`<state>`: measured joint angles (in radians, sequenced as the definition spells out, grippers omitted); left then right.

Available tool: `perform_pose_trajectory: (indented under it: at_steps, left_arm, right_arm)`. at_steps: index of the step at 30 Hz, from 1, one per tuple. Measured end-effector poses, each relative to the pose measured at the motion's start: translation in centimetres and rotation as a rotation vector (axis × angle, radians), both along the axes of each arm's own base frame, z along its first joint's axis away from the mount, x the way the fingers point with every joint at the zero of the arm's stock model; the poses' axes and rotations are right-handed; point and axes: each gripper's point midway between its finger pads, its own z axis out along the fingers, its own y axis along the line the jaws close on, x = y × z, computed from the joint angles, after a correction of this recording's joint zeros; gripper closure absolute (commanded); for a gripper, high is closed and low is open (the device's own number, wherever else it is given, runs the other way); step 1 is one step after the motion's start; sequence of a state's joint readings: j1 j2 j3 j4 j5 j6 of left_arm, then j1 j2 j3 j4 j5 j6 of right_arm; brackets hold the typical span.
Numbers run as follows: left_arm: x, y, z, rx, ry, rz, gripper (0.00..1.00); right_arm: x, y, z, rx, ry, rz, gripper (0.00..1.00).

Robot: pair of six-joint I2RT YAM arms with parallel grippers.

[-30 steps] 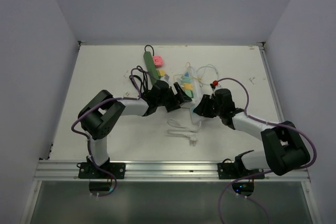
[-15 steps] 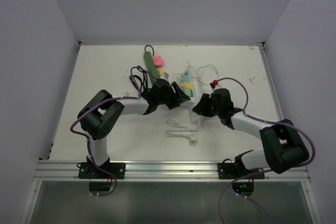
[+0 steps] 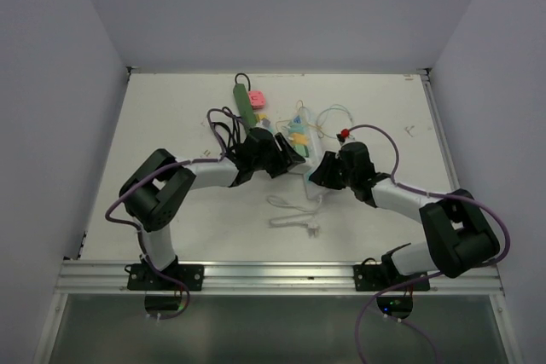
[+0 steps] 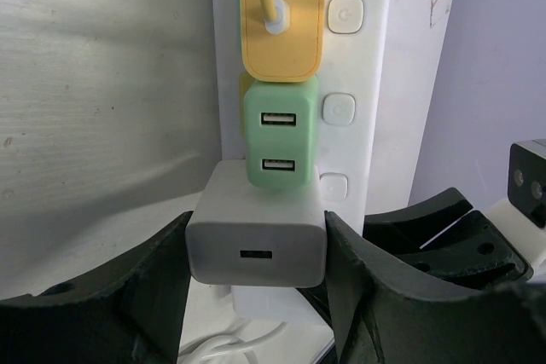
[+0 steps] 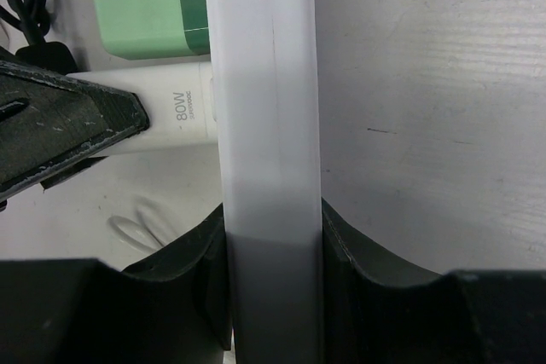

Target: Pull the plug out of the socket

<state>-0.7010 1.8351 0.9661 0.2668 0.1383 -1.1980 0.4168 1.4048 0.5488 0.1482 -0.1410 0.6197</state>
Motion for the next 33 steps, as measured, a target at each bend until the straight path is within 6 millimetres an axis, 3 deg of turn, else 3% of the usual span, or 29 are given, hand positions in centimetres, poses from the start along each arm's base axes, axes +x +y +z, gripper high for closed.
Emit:
perform_pose_trajectory:
  at_steps: [21,28,33]
  left_arm:
    - [-1.8,2.6,0.7,-0.050,0.034,0.024,1.00]
    - [-2.1,4.3,3.2,-0.129,0.001,0.040,1.00]
    - [-3.0,4.4,2.5,-0.132,0.034,0.025,1.00]
  right_arm:
    - [-1.1,1.5,0.3,0.048,0.045,0.048,1.00]
    - [2.5,-4.4,0.0,-0.029,0.008,-0.247,1.00]
    - [3.0,-5.4,0.0,-0.049,-0.005,-0.306,1.00]
